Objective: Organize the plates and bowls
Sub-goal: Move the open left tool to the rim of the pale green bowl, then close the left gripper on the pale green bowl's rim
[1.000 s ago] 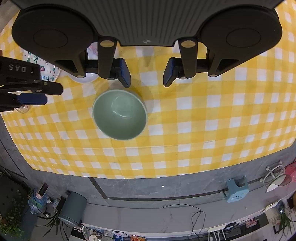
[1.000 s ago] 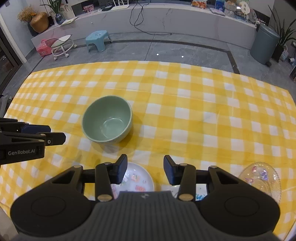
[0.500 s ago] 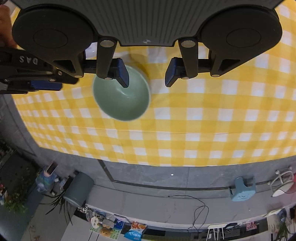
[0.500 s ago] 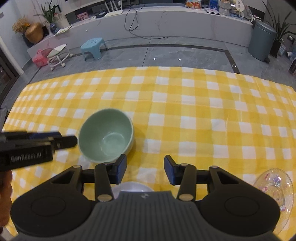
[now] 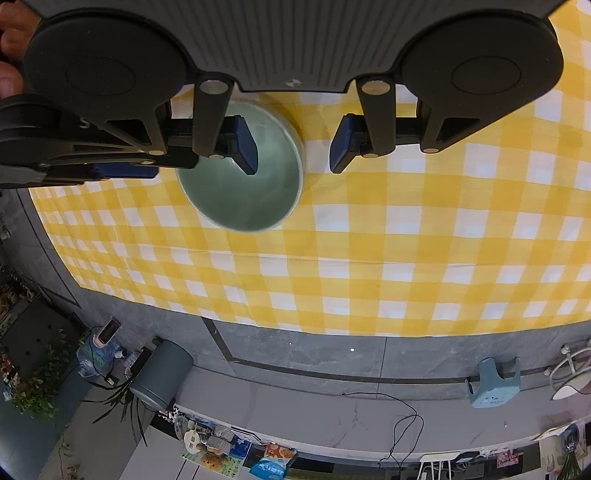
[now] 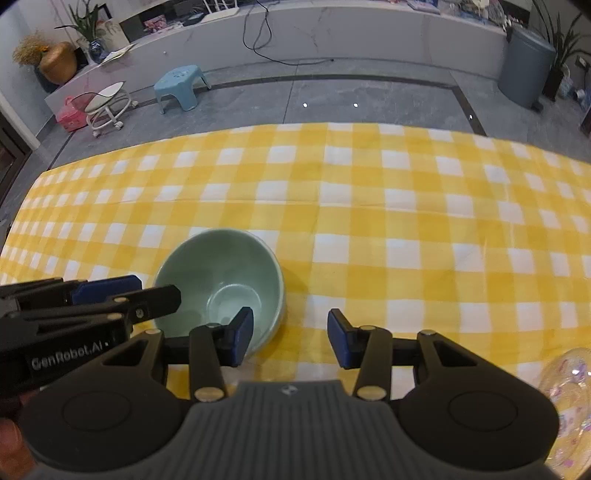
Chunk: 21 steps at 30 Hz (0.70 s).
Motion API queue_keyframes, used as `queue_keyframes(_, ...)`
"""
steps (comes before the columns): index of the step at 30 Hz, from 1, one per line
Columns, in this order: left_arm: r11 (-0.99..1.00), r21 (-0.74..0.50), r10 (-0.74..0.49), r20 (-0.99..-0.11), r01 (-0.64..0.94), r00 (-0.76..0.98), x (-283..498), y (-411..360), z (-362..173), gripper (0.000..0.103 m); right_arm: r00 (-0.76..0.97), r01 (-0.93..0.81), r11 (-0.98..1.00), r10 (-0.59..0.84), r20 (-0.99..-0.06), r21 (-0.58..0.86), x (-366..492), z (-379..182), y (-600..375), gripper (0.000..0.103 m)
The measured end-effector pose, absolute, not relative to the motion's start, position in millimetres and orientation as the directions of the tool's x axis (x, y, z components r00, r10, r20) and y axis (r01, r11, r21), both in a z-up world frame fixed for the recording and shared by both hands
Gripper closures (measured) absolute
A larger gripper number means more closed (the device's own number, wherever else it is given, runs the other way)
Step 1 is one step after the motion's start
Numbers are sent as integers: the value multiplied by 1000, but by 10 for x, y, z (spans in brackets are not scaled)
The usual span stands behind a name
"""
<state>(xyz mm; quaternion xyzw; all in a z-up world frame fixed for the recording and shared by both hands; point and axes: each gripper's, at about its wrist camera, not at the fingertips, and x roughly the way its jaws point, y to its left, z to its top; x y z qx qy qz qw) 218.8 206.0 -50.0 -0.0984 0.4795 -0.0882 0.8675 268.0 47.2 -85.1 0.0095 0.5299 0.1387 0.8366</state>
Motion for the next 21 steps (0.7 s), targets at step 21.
queue_keyframes(21,953,-301,-276,-818,33,505,2179,2041,-689,86,358,-195,961,254,-899,194,2731,-1104,647,86)
